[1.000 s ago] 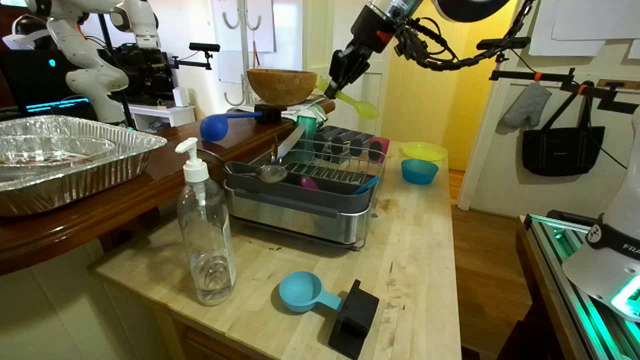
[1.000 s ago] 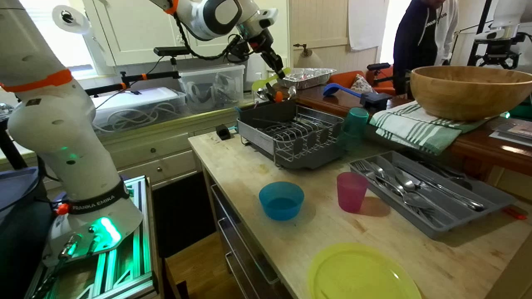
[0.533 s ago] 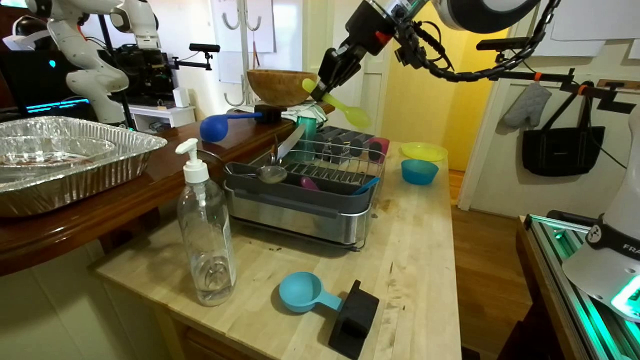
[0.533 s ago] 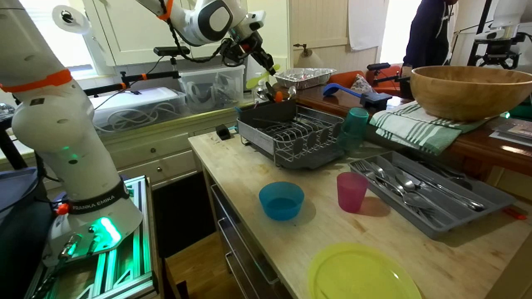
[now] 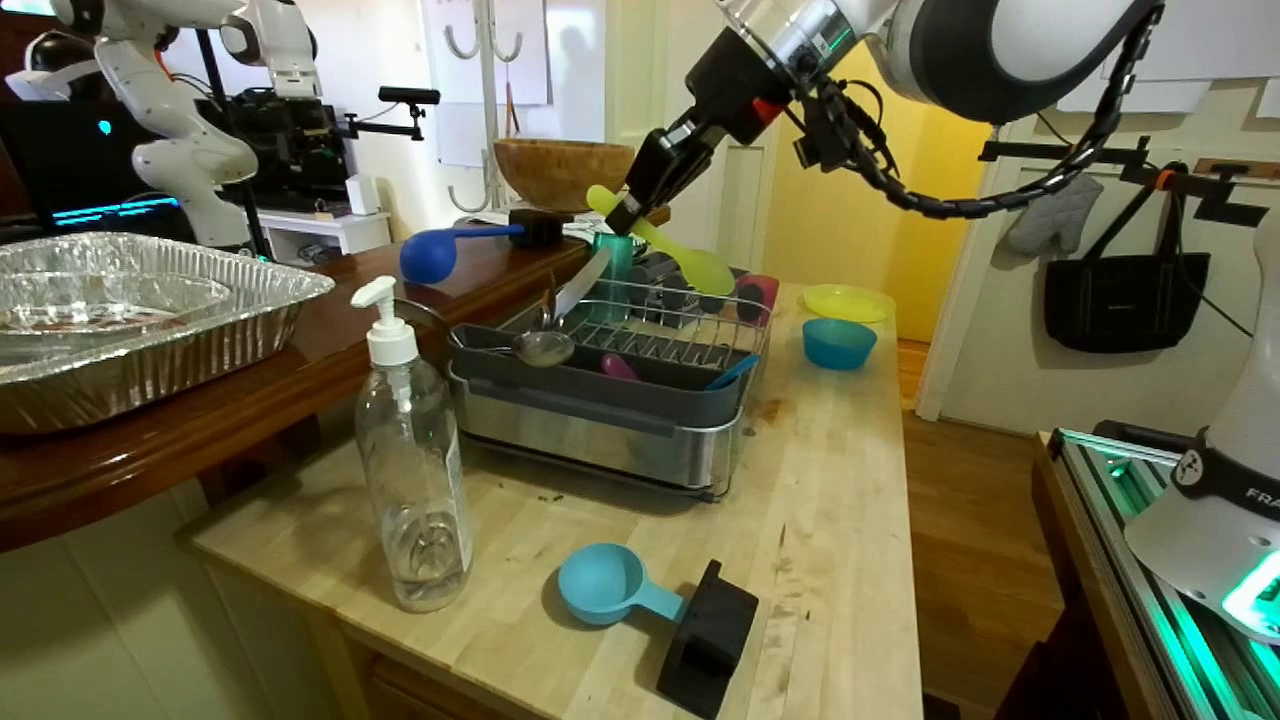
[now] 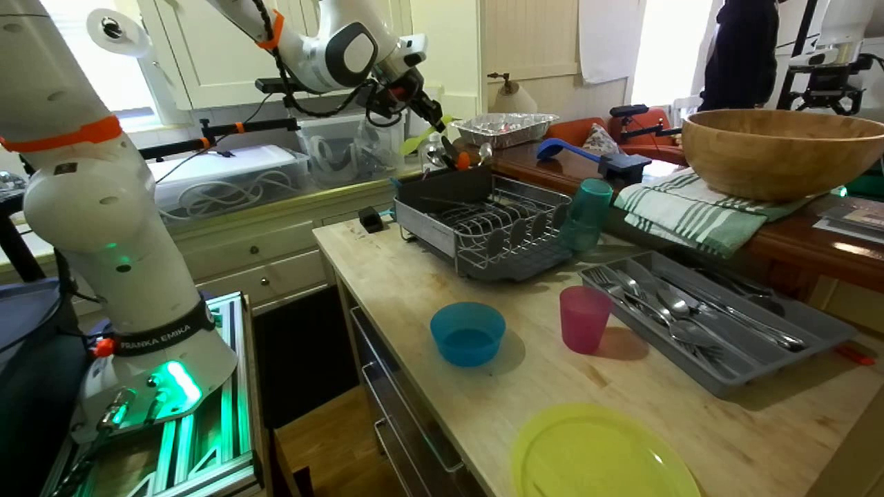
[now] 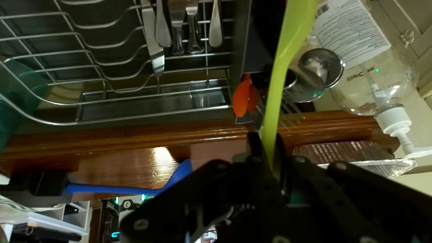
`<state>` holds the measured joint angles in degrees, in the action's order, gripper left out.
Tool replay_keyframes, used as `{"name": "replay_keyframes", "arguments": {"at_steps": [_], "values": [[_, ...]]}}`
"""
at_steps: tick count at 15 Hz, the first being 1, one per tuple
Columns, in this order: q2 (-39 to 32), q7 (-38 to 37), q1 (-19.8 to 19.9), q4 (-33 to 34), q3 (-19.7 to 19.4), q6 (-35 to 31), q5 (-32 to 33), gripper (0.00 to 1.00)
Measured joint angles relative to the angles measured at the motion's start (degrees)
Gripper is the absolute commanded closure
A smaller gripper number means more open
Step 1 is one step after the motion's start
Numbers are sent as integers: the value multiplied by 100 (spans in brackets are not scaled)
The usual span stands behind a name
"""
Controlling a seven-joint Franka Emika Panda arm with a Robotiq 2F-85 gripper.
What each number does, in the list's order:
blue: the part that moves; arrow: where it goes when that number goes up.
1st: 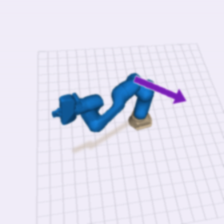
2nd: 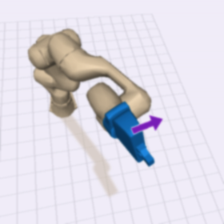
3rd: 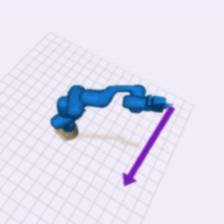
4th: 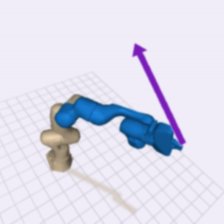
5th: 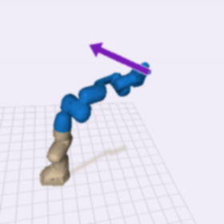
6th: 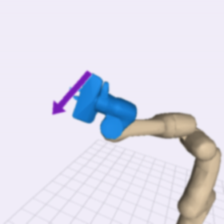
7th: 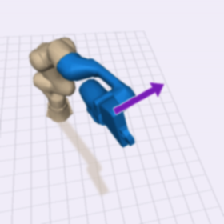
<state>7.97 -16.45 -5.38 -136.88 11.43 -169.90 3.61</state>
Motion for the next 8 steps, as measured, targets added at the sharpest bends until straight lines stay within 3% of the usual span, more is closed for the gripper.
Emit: {"name": "replay_keyframes", "arguments": {"at_steps": [8], "values": [[-270, -3, 38, -179, 75, -823, 354, 97]]}}
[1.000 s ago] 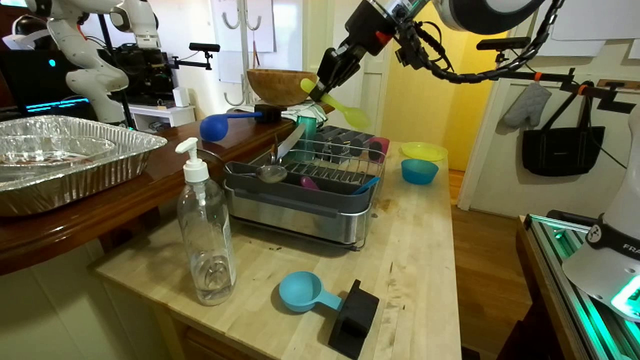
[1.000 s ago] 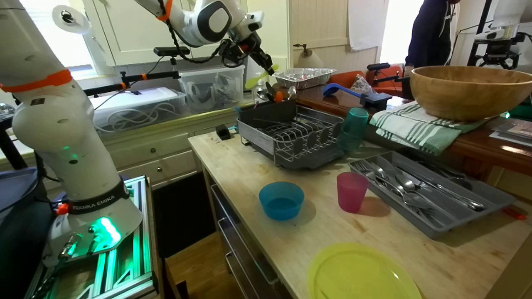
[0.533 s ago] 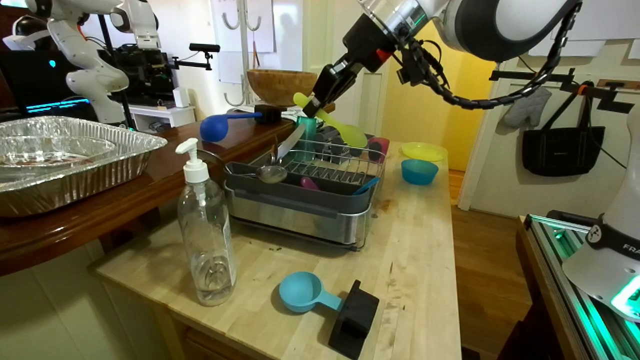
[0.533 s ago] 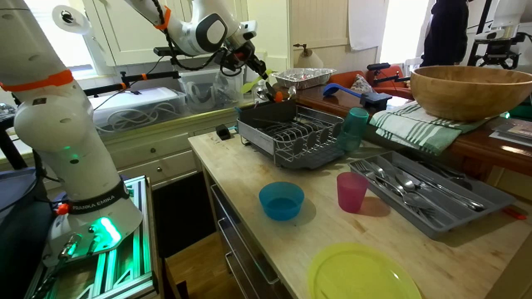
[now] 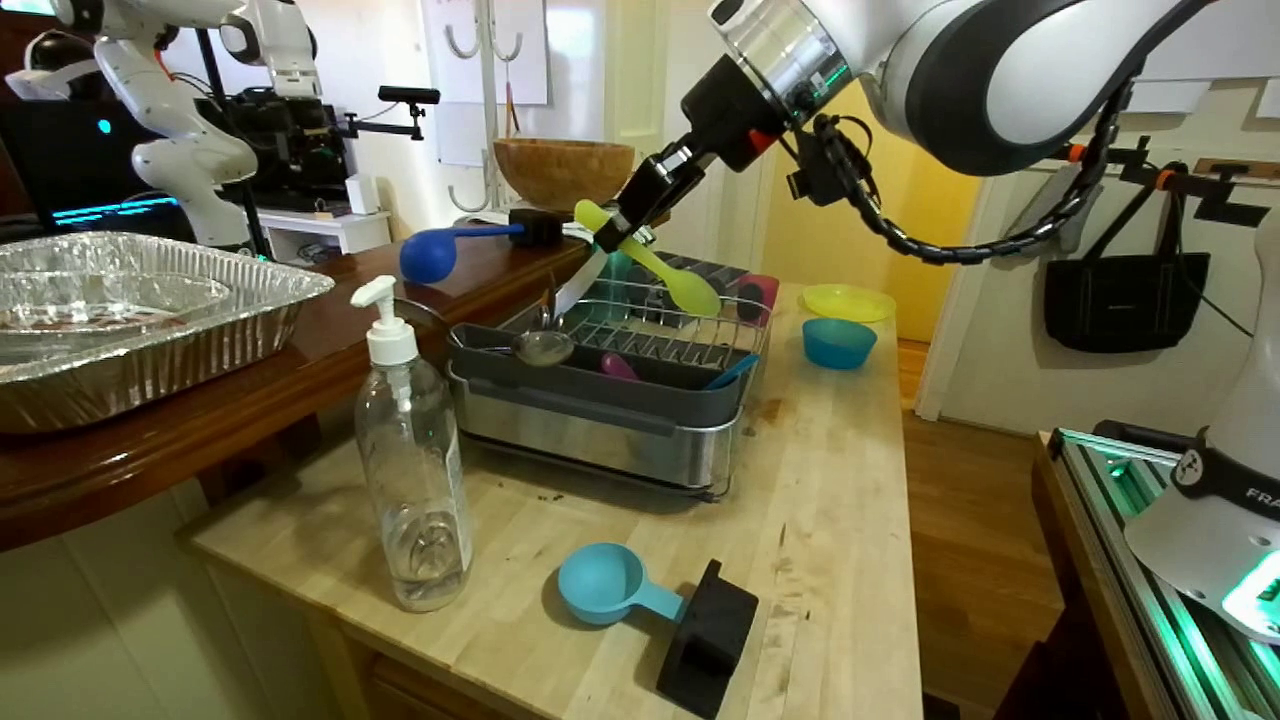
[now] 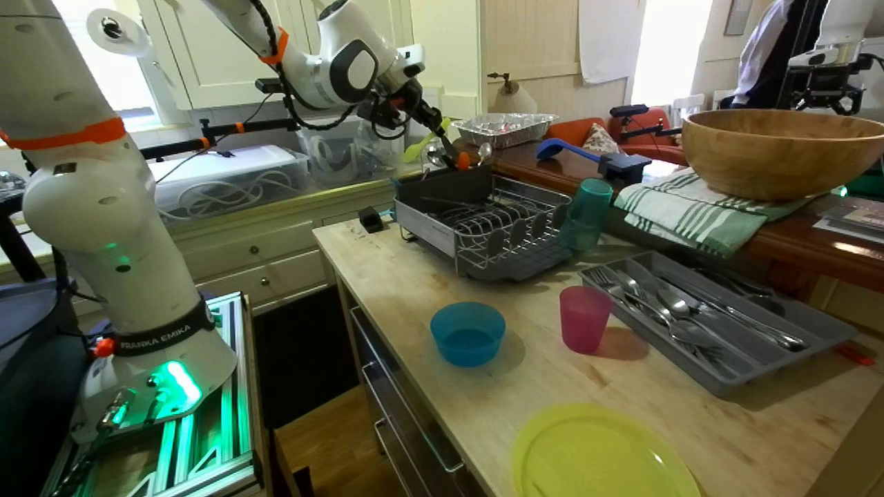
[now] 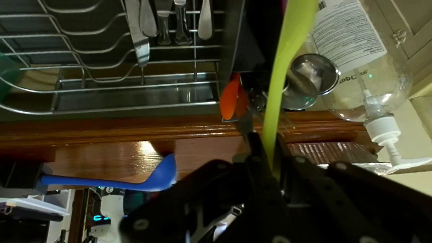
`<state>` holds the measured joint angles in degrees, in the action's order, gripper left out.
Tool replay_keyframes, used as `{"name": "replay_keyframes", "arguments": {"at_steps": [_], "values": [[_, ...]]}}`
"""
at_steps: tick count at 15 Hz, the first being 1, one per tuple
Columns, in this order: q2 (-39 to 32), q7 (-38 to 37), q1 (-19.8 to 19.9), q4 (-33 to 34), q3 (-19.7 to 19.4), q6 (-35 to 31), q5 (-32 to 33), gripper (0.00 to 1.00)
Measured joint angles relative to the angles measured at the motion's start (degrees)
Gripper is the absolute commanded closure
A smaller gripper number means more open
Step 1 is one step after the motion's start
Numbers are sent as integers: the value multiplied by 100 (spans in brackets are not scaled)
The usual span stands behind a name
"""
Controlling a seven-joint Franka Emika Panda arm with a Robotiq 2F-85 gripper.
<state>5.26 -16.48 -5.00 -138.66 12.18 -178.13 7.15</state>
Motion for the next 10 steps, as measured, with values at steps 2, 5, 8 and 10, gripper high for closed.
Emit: {"name": "replay_keyframes", "arguments": {"at_steps": [2, 5, 8, 10], "values": [[-6, -7, 17, -26, -2, -93, 68, 90], [-6, -6, 17, -16, -4, -93, 67, 90], [-6, -6, 17, -15, -4, -93, 67, 90], [-6, -6, 17, -15, -4, -93, 67, 97]]}}
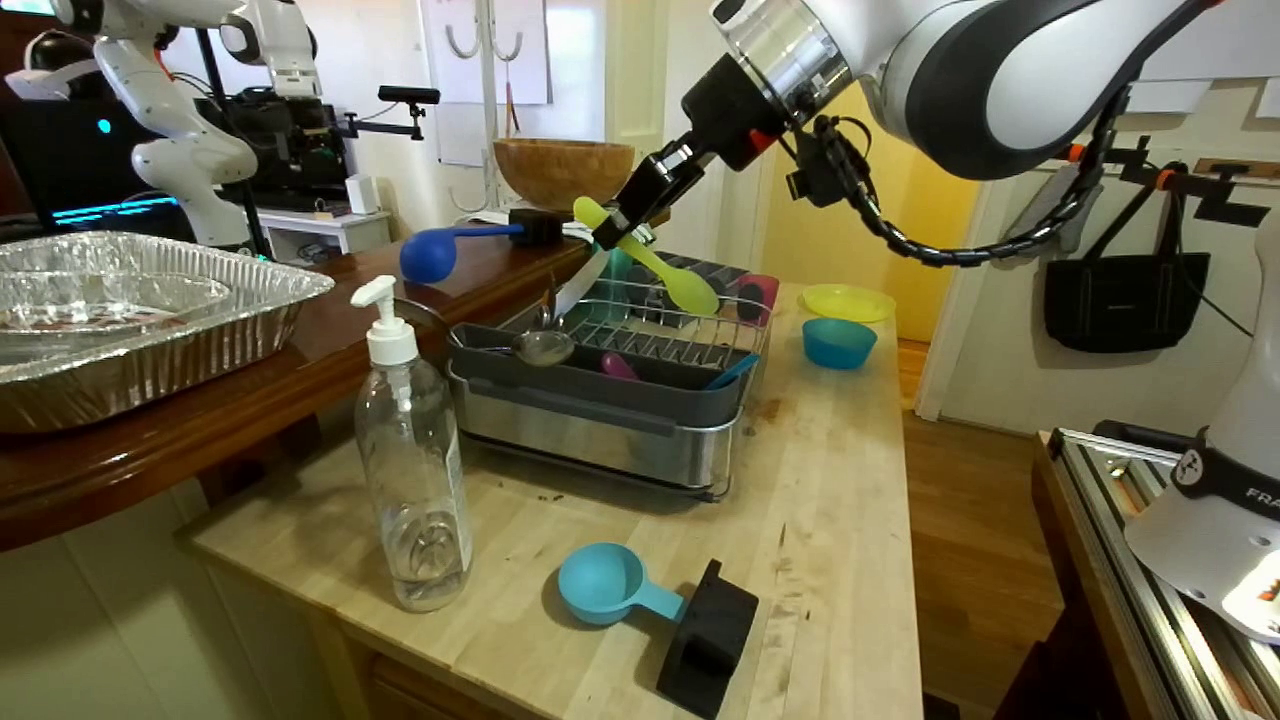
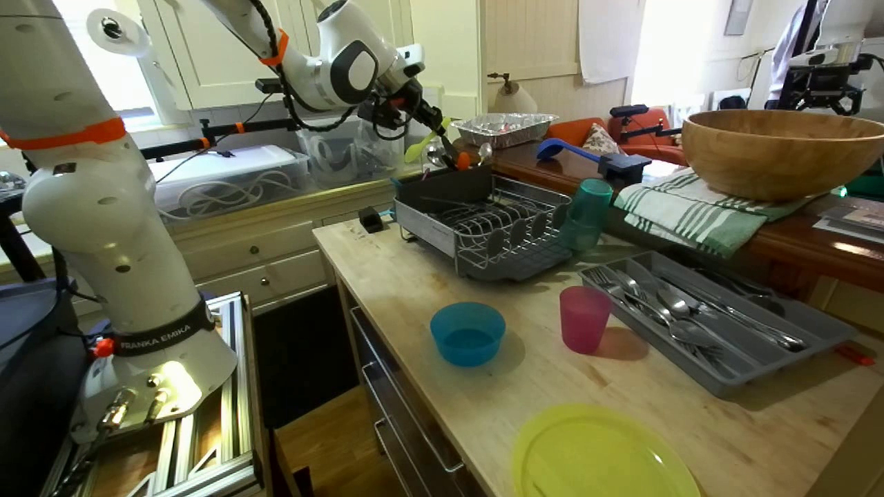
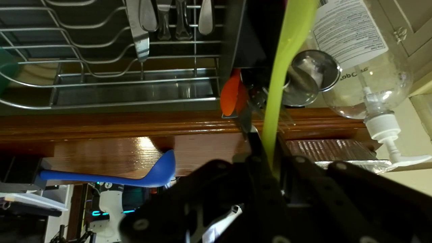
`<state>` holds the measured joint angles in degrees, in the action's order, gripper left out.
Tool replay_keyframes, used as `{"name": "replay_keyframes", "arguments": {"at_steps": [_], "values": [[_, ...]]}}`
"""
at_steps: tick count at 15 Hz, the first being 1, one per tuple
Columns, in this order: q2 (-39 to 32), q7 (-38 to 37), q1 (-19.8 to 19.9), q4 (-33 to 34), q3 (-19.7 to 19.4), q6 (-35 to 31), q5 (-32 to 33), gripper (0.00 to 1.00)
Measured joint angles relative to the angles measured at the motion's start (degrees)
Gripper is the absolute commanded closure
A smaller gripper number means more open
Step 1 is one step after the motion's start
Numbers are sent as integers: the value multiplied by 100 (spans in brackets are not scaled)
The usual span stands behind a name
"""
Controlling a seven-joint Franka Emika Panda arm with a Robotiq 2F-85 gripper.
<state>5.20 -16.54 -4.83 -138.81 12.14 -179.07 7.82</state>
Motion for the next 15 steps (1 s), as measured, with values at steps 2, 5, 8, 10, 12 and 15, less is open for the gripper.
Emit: {"name": "replay_keyframes", "arguments": {"at_steps": [2, 5, 8, 10, 12, 15], "values": [[7, -4, 28, 3, 3, 0, 57, 97], [97, -186, 311, 2, 58, 0, 570, 97], [215, -520, 667, -17, 238, -1, 1124, 97], [295, -818, 895, -56, 432, -1, 1431, 97], [350, -1127, 1087, -99, 672, -1, 1659, 97], [360, -1550, 1317, -126, 1081, -1, 1964, 97]]}}
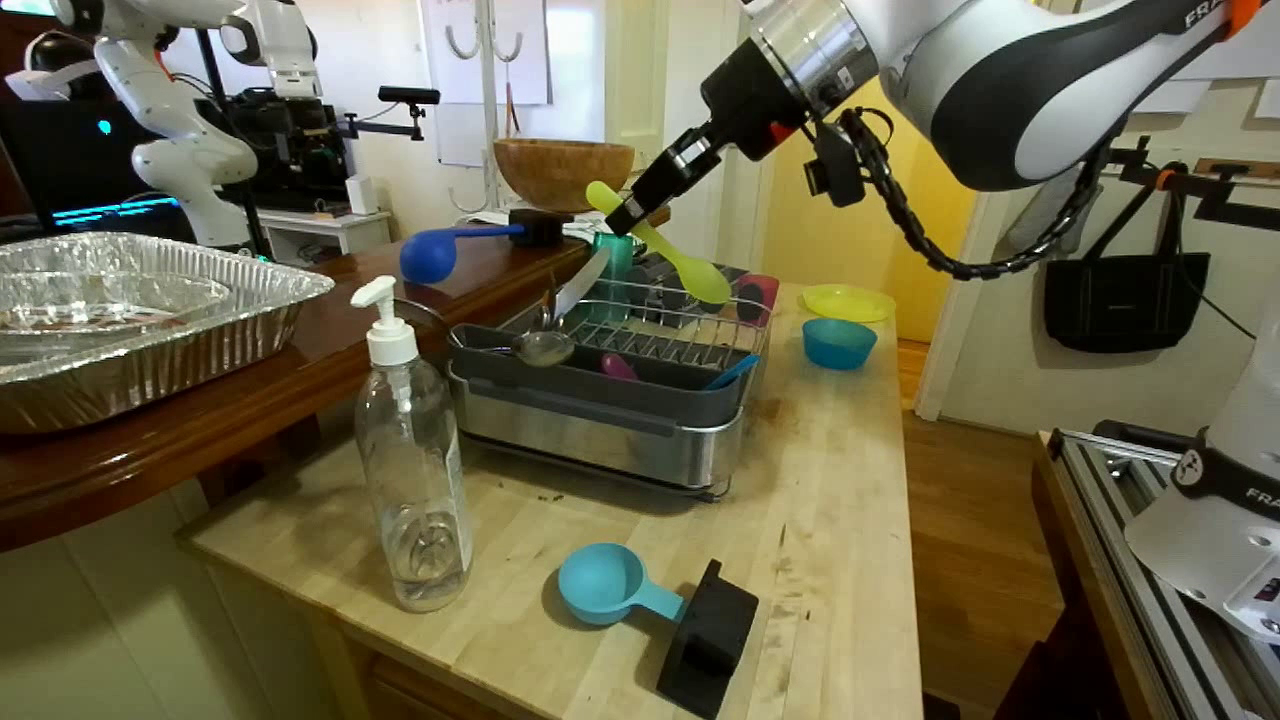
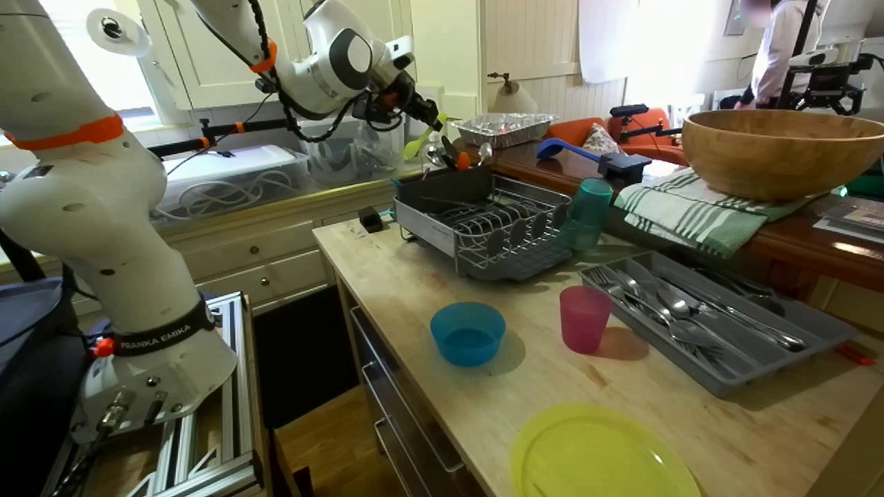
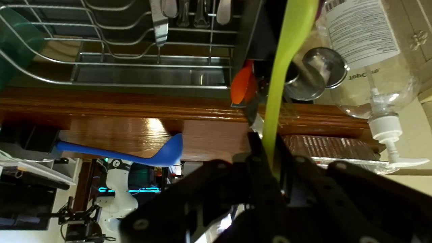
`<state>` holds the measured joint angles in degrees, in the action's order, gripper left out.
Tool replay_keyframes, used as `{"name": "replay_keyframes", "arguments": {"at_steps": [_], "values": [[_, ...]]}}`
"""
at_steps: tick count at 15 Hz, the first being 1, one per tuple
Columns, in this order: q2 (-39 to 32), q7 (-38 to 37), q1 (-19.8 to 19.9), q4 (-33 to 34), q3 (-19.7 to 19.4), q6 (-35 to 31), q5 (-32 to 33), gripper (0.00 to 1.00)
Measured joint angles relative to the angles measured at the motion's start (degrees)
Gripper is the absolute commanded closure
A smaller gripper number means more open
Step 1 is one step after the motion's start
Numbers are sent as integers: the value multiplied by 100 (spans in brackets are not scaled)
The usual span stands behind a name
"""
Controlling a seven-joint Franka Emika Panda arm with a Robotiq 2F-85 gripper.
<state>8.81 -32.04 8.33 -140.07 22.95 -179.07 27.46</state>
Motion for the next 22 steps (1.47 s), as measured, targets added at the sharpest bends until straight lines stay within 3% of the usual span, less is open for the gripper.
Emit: {"name": "replay_keyframes", "arguments": {"at_steps": [3, 11, 22], "values": [[2, -426, 282, -2, 422, 0, 389, 97], [138, -1781, 1524, 0, 1537, 0, 1874, 97], [533, -3905, 3512, 88, 3618, 2, 3514, 97]]}}
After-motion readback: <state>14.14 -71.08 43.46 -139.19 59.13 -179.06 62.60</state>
